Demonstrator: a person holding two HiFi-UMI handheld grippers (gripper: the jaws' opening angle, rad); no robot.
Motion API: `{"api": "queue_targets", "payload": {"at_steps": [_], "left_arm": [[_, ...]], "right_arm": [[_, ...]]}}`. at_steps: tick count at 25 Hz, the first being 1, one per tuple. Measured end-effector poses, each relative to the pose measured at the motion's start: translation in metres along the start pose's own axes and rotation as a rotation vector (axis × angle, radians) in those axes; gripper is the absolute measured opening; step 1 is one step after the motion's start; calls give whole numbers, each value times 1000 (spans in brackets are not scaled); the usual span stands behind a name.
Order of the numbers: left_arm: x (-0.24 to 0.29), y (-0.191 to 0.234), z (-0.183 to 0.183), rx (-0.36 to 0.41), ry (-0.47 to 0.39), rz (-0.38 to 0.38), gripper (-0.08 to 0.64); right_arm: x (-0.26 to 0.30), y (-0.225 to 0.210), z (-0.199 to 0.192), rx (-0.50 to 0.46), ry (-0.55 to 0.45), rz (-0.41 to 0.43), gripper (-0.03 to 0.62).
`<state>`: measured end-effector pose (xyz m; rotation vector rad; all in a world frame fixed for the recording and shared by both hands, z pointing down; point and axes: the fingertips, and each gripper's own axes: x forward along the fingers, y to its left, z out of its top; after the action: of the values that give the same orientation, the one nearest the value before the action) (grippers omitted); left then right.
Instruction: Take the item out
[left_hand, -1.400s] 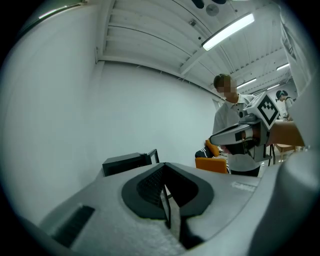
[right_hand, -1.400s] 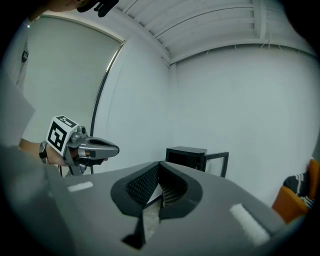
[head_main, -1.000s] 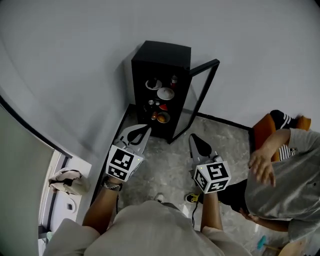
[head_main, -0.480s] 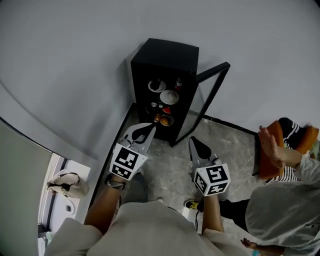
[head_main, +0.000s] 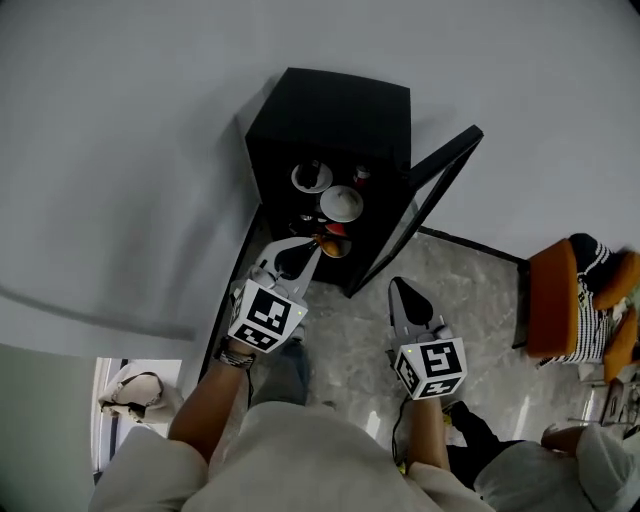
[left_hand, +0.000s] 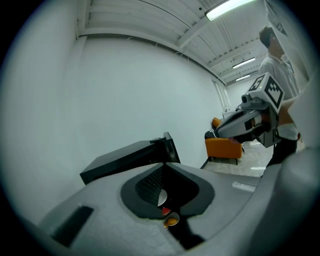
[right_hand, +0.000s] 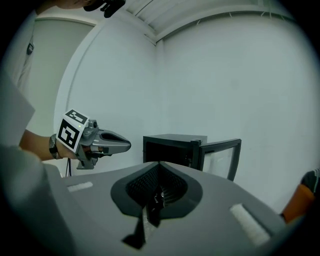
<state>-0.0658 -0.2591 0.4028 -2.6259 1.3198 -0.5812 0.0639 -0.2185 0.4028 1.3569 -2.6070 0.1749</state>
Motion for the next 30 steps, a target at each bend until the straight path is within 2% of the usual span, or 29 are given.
{"api": "queue_targets", "payload": {"at_steps": [7, 17, 30], "left_arm": [[86, 29, -39, 92, 88, -105, 40], [180, 18, -115, 195, 230, -271, 76], [278, 28, -225, 335, 412, -361, 120]], "right_arm": [[57, -38, -18, 29, 43, -62, 8], [92, -72, -55, 72, 123, -134, 8], [119, -103, -104, 166, 199, -229, 8]]}}
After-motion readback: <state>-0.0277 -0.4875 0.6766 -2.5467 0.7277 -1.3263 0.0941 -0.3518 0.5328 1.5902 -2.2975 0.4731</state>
